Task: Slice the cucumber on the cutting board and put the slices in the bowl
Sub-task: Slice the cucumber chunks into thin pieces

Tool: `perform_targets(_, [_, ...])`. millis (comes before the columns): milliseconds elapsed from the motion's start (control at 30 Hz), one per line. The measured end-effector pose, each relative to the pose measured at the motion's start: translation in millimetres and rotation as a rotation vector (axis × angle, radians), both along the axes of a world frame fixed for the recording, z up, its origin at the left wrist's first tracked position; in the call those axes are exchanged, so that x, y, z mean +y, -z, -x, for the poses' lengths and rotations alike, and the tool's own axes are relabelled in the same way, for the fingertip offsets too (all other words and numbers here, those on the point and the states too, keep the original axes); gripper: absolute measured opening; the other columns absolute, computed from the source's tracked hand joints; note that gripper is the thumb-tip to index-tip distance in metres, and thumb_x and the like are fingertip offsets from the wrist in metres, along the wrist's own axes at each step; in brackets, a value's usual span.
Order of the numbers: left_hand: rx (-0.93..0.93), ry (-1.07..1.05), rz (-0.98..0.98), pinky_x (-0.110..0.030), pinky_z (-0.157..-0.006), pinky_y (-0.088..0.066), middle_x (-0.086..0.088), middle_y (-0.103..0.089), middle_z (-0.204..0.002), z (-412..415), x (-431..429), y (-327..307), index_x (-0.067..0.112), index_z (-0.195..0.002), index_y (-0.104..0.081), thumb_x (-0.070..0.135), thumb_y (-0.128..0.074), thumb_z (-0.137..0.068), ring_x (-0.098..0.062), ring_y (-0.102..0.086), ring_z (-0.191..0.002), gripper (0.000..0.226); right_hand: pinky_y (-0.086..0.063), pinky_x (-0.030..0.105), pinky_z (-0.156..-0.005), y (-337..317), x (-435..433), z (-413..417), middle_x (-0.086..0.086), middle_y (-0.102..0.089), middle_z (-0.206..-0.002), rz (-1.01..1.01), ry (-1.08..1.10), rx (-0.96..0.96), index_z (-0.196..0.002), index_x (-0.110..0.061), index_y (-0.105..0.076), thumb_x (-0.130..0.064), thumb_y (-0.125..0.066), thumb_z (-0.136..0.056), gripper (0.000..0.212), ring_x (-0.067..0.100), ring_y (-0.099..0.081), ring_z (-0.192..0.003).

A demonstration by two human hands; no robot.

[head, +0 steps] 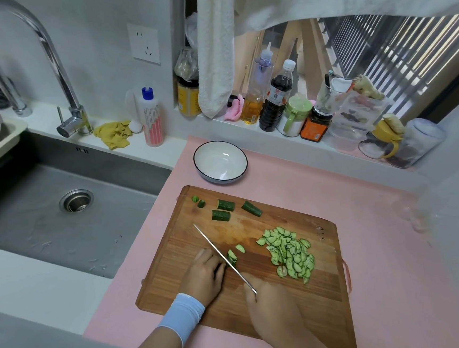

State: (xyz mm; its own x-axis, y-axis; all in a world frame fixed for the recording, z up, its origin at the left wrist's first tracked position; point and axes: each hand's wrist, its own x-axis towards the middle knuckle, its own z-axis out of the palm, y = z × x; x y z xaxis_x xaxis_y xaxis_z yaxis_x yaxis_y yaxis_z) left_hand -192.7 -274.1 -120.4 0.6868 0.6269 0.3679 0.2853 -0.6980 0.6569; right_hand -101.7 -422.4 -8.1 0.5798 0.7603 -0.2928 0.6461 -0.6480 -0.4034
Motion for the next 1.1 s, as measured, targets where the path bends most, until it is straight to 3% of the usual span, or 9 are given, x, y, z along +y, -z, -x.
perform_targets(233, [0.015, 0.017, -0.007, -0.026, -0.081, -0.047, -0.003, -0.061, -0.088, 1, 1, -2, 0.008, -0.086, -0.069, 0.018, -0.052, -0.09, -0.019, -0.055, -0.087, 0.02, -0.048, 0.031, -0.082, -3, -12, 1, -0.009, -0.07, -0.107, -0.023, -0.019, 0.0, -0.14, -0.042, -0.053, -0.041, -0.038, -0.104, 0.039, 0.016, -0.063, -0.1])
perform_targets(333, [-0.011, 0.002, -0.013, -0.021, -0.081, -0.044, -0.002, -0.059, -0.085, 0, 1, -1, 0.009, -0.083, -0.068, 0.009, -0.064, -0.086, -0.017, -0.053, -0.084, 0.005, -0.048, 0.031, -0.077, -3, -9, 0, -0.009, -0.067, -0.091, -0.022, -0.01, 0.029, -0.136, -0.041, -0.056, -0.04, -0.039, -0.104, 0.036, 0.016, -0.062, -0.089])
perform_targets(467, [-0.029, -0.026, -0.009, -0.017, -0.077, -0.042, 0.0, -0.058, -0.08, -1, 1, -1, 0.01, -0.079, -0.067, -0.001, -0.075, -0.077, -0.013, -0.051, -0.08, 0.013, -0.043, 0.028, -0.064, -1, 1, -2, -0.013, -0.056, -0.069, -0.017, 0.007, 0.063, -0.129, -0.041, -0.061, -0.037, -0.041, -0.103, 0.033, 0.013, -0.056, -0.069])
perform_targets(567, [-0.036, -0.049, 0.0, -0.016, -0.076, -0.041, 0.0, -0.057, -0.079, -1, 2, -3, 0.009, -0.078, -0.067, -0.003, -0.076, -0.075, -0.012, -0.05, -0.08, 0.016, -0.038, 0.028, -0.062, -1, 7, -4, -0.01, -0.055, -0.066, 0.024, 0.01, 0.08, -0.106, -0.039, -0.066, -0.035, -0.041, -0.102, 0.026, 0.019, -0.06, -0.072])
perform_targets(667, [-0.038, -0.033, -0.022, -0.017, -0.077, -0.042, 0.0, -0.055, -0.081, 1, 0, -3, 0.009, -0.08, -0.066, -0.002, -0.074, -0.076, -0.013, -0.049, -0.081, 0.014, -0.042, 0.028, -0.067, -2, 8, -5, -0.006, -0.07, -0.085, 0.041, -0.005, 0.05, -0.127, -0.039, -0.061, -0.036, -0.04, -0.102, 0.032, 0.016, -0.06, -0.076])
perform_targets(767, [-0.029, -0.007, -0.034, -0.023, -0.074, -0.045, 0.0, -0.053, -0.082, 4, -3, -2, 0.009, -0.079, -0.065, -0.001, -0.072, -0.077, -0.014, -0.048, -0.081, 0.013, -0.04, 0.027, -0.068, -2, 8, -4, -0.002, -0.074, -0.099, 0.044, -0.012, 0.02, -0.135, -0.04, -0.057, -0.036, -0.04, -0.103, 0.036, 0.019, -0.067, -0.091])
perform_targets(867, [-0.026, 0.011, -0.061, -0.023, -0.073, -0.045, 0.002, -0.051, -0.083, 5, -2, 0, 0.01, -0.079, -0.064, 0.008, -0.063, -0.085, -0.015, -0.049, -0.08, 0.006, -0.037, 0.026, -0.068, -2, 8, -3, -0.002, -0.074, -0.101, 0.043, -0.011, 0.018, -0.138, -0.043, -0.054, -0.037, -0.04, -0.103, 0.038, 0.02, -0.067, -0.095])
perform_targets(1100, [-0.001, -0.002, -0.02, -0.026, -0.083, -0.048, -0.001, -0.064, -0.093, 4, -3, -3, 0.009, -0.09, -0.071, 0.02, -0.052, -0.09, -0.018, -0.057, -0.091, 0.021, -0.048, 0.031, -0.076, 1, -6, 2, -0.005, -0.071, -0.1, 0.009, -0.038, -0.046, -0.142, -0.046, -0.049, -0.042, -0.038, -0.103, 0.041, 0.017, -0.065, -0.093])
